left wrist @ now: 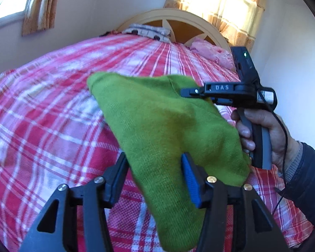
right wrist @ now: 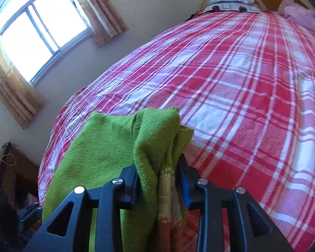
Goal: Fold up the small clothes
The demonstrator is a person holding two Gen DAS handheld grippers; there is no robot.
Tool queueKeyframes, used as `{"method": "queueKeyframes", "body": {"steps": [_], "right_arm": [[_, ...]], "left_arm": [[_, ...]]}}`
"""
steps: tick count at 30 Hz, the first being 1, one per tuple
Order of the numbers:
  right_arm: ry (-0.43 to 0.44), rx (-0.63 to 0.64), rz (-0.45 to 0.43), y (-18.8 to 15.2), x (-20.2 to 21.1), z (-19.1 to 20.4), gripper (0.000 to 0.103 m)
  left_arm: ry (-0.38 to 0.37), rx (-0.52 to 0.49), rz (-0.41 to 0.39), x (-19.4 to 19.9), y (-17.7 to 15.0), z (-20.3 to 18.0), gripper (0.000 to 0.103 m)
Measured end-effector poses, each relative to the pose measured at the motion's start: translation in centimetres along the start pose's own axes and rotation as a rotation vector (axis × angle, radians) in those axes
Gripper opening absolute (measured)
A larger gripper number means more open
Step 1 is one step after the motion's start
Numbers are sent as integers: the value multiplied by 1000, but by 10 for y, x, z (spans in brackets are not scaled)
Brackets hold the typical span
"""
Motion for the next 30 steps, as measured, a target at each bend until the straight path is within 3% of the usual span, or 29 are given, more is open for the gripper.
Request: {"method": "queueKeyframes", "body": {"steps": [3,7,10,15,18,21,23,25,30], "right_arm": [[-13,13,-56,6,20,4,34],[61,73,-135,13,60,33,34],[166,142,-71,-3,67,63,34],[31,199,106,-48,40,51,34],[36,178,65,-52,40,43,35],[15,180,57,-51,46,47,35],[-8,159,25,-48,63,53,42],[-38,159,-47,-48,91,62,62],[-177,222,-254,-50,165,90,63]], "left_arm": [[67,-41,-49,2,10,7,62],[131,-30,-64,-15,22,25,62],[183,-45,-22,-37,20,36,64],[239,-100,-12,-48,9,38,82],[264,-83,-23,-51,7,47,95],[257,-26,-14,-41,9,51,94],[258,-20,-12,-25,12,46,94],[253,-41,-47,4,18,37,94],[199,-122,-170,78,29,-1,99]]}}
Point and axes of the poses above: each gripper's, at about its wrist camera, not at the fingertips, and x roughly against the way its jaws point, z to its left, y to its top, the point moved 5 cm from there along -x, roughly the way its jaws point, and after that the axes turned 15 degrees about -z, right-handed, at the moved point
